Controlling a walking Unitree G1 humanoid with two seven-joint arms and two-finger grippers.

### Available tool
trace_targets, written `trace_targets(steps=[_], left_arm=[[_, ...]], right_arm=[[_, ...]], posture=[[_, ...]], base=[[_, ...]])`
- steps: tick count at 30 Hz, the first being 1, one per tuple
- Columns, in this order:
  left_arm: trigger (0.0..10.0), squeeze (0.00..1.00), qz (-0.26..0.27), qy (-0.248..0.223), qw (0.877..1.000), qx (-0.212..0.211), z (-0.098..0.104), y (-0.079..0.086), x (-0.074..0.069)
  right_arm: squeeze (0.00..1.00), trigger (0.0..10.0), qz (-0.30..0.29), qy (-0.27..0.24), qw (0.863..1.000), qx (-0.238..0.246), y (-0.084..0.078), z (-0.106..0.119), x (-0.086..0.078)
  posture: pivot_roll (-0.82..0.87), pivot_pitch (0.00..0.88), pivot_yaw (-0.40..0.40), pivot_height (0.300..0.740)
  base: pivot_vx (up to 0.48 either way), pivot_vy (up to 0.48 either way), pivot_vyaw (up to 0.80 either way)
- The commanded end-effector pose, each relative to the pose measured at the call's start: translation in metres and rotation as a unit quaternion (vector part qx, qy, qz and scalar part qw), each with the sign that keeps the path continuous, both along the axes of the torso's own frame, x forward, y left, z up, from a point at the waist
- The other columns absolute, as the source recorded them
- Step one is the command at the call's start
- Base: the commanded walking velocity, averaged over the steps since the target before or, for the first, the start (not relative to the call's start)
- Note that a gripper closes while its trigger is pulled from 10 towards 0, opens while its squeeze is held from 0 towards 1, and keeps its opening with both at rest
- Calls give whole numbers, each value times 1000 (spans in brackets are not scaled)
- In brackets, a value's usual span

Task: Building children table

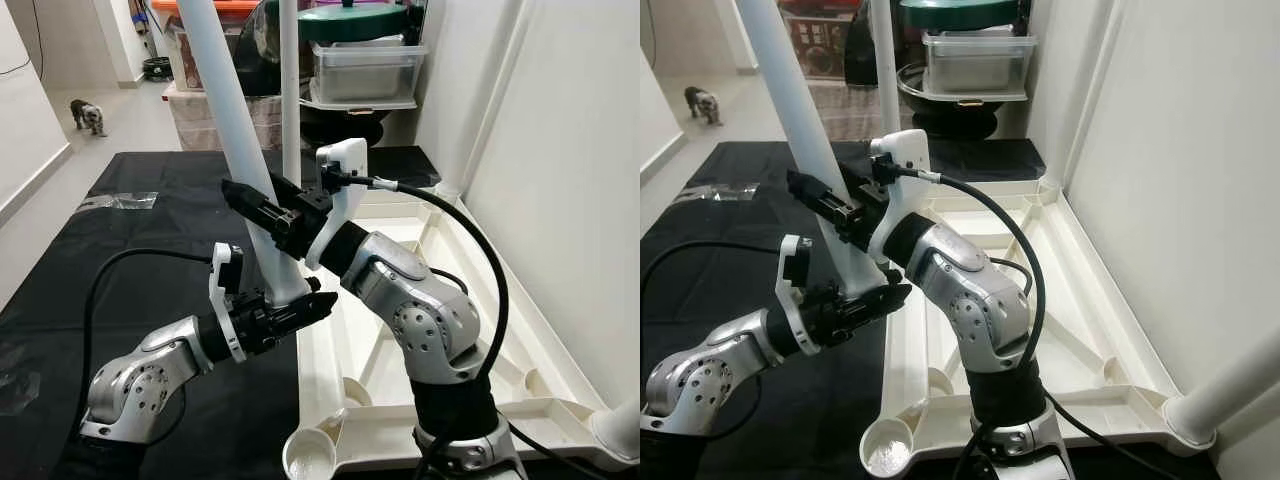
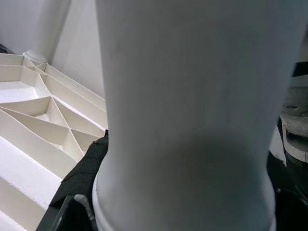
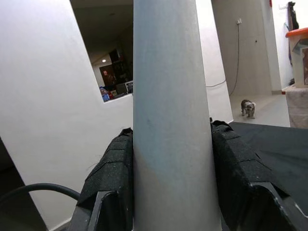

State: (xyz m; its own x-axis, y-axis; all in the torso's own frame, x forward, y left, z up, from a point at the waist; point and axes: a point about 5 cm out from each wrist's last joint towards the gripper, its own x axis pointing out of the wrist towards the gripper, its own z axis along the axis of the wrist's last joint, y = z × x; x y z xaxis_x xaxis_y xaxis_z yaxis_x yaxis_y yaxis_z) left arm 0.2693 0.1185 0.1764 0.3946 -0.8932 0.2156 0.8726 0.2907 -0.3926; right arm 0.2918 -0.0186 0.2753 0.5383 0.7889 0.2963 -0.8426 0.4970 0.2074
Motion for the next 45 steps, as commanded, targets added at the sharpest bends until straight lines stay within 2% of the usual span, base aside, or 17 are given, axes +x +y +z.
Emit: trace_targets(steps=[1,9,10,11,12,13,14,15,18,19,21,22,27,31,41,42,45], left_arm=[[0,0,-15,14,1000,18,-9,-2,-5],[0,0,-4,13,1000,21,-10,-2,-6],[4510,0,0,10,1000,25,-9,-1,-6],[10000,0,5,4,1000,30,-8,0,-6],[10000,0,9,0,999,34,-8,1,-5],[10000,0,14,-5,999,41,-7,3,-5],[10000,0,14,-5,999,41,-7,3,-5],[10000,0,16,-11,999,50,-7,5,-5],[10000,0,15,-21,997,70,-6,9,-6],[10000,0,7,-30,995,92,-6,13,-8],[10000,0,2,-36,994,107,-6,15,-10],[10000,0,-8,-41,991,130,-8,19,-13],[10000,0,-37,-51,978,198,-9,36,-22],[10000,0,-64,-53,969,231,-7,44,-28],[10000,0,-82,-59,963,250,-12,41,-30],[10000,0,-86,-60,962,250,-14,38,-30],[10000,0,-91,-60,961,252,-17,37,-31]], right_arm=[[0,0,19,0,999,39,9,9,-5],[0,0,14,2,999,48,8,13,-2],[0,0,15,1,999,48,8,13,-2],[0,10000,15,2,999,42,9,13,-2],[0,10000,16,3,999,37,9,12,-2],[929,10000,14,5,999,37,8,11,-2],[929,10000,14,5,999,37,8,11,-2],[1000,10000,16,9,999,36,7,10,-1],[1000,10000,25,14,999,24,5,8,-1],[847,10000,53,20,998,10,3,7,-3],[847,10000,72,24,997,1,2,5,-5],[0,10000,99,35,994,-11,1,3,-7],[0,10000,165,63,981,-75,-8,-12,-16],[0,10000,156,90,978,-105,-14,-25,-14],[0,10000,135,110,981,-83,-5,-24,-9],[0,0,126,124,982,-62,-3,-23,-6],[0,0,127,141,981,-30,-2,-20,-5]], posture=[[3,0,-46,740],[12,0,-54,740],[20,0,-57,740],[22,0,-56,740],[22,0,-56,740],[20,0,-57,740],[20,0,-57,740],[23,0,-58,740],[24,0,-58,740],[22,0,-56,740],[22,0,-56,740],[23,0,-58,740],[28,0,-60,740],[32,0,-63,740],[30,0,-57,740],[30,0,-57,740],[28,0,-56,740]], base=[[0,0,0],[0,0,0],[0,0,0],[0,0,0],[0,0,0],[0,0,0],[0,0,0],[0,0,0],[0,0,0],[0,0,0],[0,0,0],[0,0,0],[0,0,0],[0,0,0],[0,0,0],[0,0,0],[0,0,0]])
